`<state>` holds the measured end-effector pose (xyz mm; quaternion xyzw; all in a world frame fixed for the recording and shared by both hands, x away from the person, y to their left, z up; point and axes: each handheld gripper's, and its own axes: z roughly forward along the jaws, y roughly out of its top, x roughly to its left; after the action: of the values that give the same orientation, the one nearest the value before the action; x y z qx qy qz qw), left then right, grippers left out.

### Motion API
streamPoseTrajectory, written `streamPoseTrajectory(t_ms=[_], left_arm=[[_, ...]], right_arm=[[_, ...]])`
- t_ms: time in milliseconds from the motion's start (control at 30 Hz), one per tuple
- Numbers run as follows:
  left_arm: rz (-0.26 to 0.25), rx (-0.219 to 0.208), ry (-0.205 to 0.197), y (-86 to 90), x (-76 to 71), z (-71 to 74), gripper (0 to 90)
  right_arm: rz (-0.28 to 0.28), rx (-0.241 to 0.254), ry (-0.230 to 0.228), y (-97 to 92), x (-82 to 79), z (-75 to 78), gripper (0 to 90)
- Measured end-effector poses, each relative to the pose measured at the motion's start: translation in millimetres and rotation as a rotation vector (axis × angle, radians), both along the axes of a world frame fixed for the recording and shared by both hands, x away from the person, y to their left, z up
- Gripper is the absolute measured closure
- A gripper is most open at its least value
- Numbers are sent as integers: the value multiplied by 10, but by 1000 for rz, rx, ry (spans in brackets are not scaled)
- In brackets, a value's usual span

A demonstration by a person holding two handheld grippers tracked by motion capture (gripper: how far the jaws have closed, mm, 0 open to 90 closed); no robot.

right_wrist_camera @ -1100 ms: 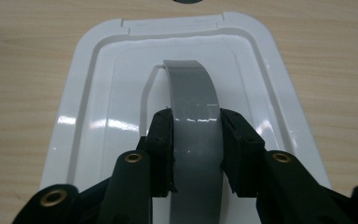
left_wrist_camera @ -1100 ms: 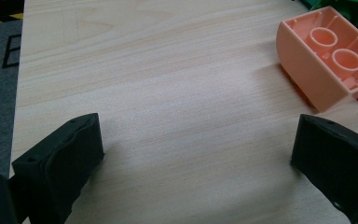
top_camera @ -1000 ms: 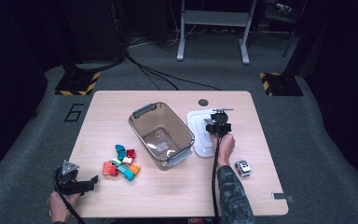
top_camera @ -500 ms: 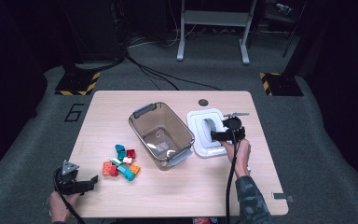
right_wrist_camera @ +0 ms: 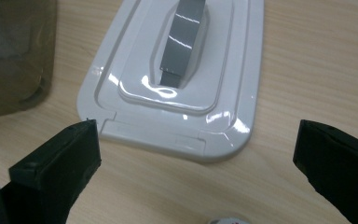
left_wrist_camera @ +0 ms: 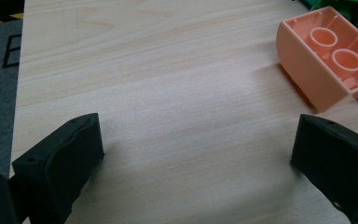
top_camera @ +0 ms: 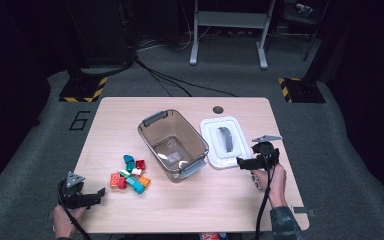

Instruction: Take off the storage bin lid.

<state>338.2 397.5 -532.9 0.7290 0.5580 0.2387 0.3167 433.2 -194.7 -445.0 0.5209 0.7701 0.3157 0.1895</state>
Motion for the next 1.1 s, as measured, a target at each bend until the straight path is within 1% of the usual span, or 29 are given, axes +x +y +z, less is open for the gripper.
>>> streamPoseTrajectory(t_ms=[67,100,133,167,200,267,333,400,433,533,567,633,667,733,767,867,933,967,1000,1067,1100], left_arm=[[0,0,0,0,0,0,16],[0,-1,0,0,0,0,16],[0,-1,0,0,0,0,16],[1,-1,0,0,0,0,16],[0,-1,0,0,0,0,16],[0,-1,0,0,0,0,16],[0,-1,0,0,0,0,16],[0,0,0,0,0,0,16],[0,0,0,0,0,0,16],[0,0,0,0,0,0,16],[0,0,0,0,0,0,16],[0,0,0,0,0,0,16],[0,0,0,0,0,0,16],[0,0,0,0,0,0,16],[0,0,0,0,0,0,16],[0,0,0,0,0,0,16],[0,0,0,0,0,0,16],[0,0,0,0,0,0,16],[0,0,0,0,0,0,16],[0,-1,0,0,0,0,16],[0,-1,0,0,0,0,16]], right_arm=[[-2,-7,-3,-48,-55,-36,0],[-9,0,2,-61,-79,-48,0],[-3,-2,-4,-101,-110,-73,0],[-7,-2,0,-117,-134,-86,0],[-7,-9,-2,-149,-163,-111,0],[-18,0,8,-207,-213,-151,0],[-15,-1,11,-258,-244,-188,0],[-24,0,9,-301,-280,-236,0],[-39,5,16,-324,-315,-268,0],[-46,1,-5,-375,-368,-336,0],[-62,14,4,-378,-392,-366,0],[-60,8,-4,-409,-439,-469,19],[-60,13,-7,-410,-453,-496,23],[-70,-3,4,-405,-470,-541,23],[-64,-2,-3,-420,-473,-559,24],[-75,0,3,-436,-485,-590,25],[-102,0,13,-452,-510,-624,37],[-101,2,6,-463,-527,-637,57],[-101,2,6,-463,-527,-637,57],[-99,-1,-12,-486,-564,-678,134],[-99,-1,-12,-486,-564,-678,134]])
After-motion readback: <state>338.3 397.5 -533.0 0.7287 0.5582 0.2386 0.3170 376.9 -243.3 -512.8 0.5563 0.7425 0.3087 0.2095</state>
